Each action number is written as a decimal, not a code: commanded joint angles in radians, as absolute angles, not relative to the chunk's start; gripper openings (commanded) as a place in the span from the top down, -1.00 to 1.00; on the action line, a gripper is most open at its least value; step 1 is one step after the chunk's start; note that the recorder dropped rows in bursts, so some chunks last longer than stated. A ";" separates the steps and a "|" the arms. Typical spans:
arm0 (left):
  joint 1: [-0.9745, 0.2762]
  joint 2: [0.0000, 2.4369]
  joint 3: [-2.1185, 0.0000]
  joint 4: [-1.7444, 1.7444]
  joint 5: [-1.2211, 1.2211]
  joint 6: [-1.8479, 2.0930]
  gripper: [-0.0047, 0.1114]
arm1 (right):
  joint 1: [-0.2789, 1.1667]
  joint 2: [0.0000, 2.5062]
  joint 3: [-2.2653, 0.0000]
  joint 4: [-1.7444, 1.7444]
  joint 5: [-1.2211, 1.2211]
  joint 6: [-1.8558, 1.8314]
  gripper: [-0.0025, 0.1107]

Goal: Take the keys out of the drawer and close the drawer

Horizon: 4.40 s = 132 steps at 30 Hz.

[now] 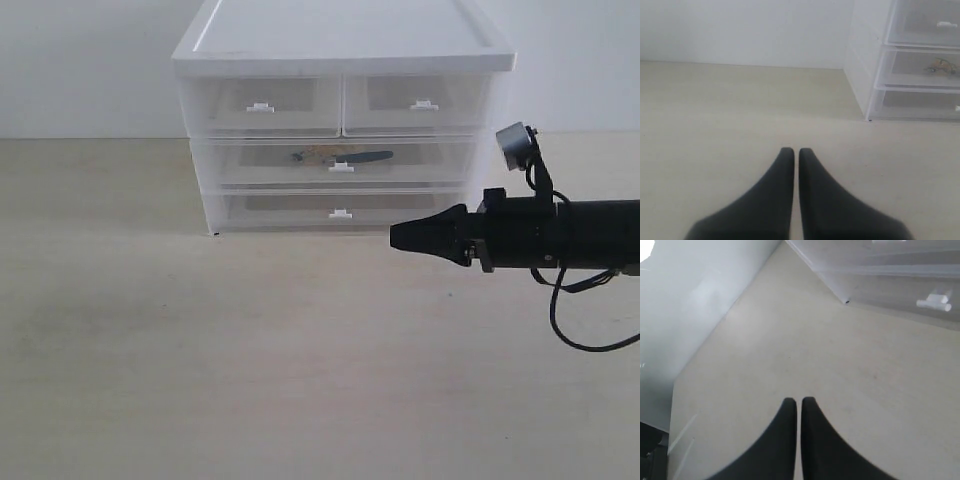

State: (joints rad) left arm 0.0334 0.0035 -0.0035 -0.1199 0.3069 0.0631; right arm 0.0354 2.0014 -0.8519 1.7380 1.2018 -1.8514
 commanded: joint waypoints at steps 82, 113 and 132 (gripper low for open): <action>0.036 0.000 0.000 -0.115 0.303 0.068 0.85 | 0.644 1.756 -0.962 1.744 0.147 -2.034 0.96; 0.036 0.000 0.000 -0.115 0.303 0.068 0.85 | 0.648 1.897 -1.229 1.744 -0.246 -1.498 -0.26; 0.036 0.000 0.000 -0.115 0.303 0.068 0.85 | 0.648 1.966 -1.258 1.744 -0.233 -1.493 -0.26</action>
